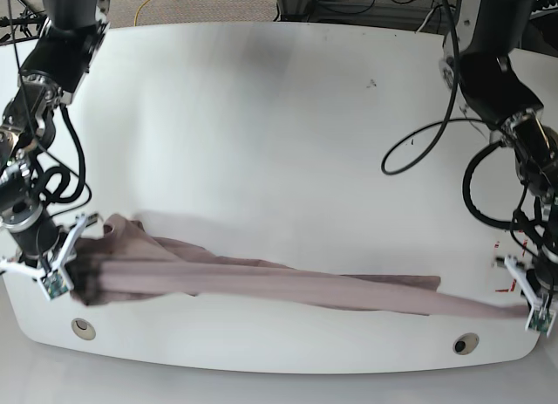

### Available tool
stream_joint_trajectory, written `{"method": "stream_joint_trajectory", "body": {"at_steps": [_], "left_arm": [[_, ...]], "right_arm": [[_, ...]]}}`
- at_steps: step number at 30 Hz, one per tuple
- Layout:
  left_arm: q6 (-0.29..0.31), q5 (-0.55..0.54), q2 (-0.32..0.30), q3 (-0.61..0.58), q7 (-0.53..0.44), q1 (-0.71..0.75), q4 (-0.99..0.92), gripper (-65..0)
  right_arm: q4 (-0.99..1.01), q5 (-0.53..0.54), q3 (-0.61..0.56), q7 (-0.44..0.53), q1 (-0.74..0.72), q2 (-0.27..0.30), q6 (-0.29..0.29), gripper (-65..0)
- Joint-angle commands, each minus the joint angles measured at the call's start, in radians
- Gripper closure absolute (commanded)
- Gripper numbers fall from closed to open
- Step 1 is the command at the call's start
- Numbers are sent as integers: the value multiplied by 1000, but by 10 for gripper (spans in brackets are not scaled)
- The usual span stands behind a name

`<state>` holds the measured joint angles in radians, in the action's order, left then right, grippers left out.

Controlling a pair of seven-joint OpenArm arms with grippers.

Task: Fold the T-shirt properly
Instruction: 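Lay the held shirt edge back across the table with both grippers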

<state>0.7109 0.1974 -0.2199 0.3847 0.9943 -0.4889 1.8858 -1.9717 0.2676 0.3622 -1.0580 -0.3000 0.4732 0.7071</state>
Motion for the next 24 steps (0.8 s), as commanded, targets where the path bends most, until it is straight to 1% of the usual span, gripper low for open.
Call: {"method": "stream_joint_trajectory", "body": {"at_steps": [1, 6, 10, 11, 13, 20, 24], "left_arm": [[-13, 4, -11, 52, -25, 85, 36, 0], [-13, 4, -9, 129, -24, 263, 82, 0], [-13, 4, -9, 167, -25, 373, 94, 0], [-13, 4, -8, 176, -25, 416, 97, 0], [-13, 4, -8, 188, -25, 468, 99, 0], [-13, 4, -8, 254, -28, 631, 100, 0], [-13, 4, -8, 285, -28, 706, 100, 0]], "right_arm": [[-35, -4, 39, 20, 81, -21, -9, 0], [-44, -4, 111, 23, 246, -80, -9, 0], [-44, -4, 156, 23, 331, -120, -9, 0], [-47, -4, 166, 23, 362, -144, -9, 0], [-47, -8, 173, 23, 402, -170, -9, 0], [-47, -6, 208, 23, 523, -221, -9, 0], [-47, -6, 208, 23, 589, -250, -9, 0]]}}
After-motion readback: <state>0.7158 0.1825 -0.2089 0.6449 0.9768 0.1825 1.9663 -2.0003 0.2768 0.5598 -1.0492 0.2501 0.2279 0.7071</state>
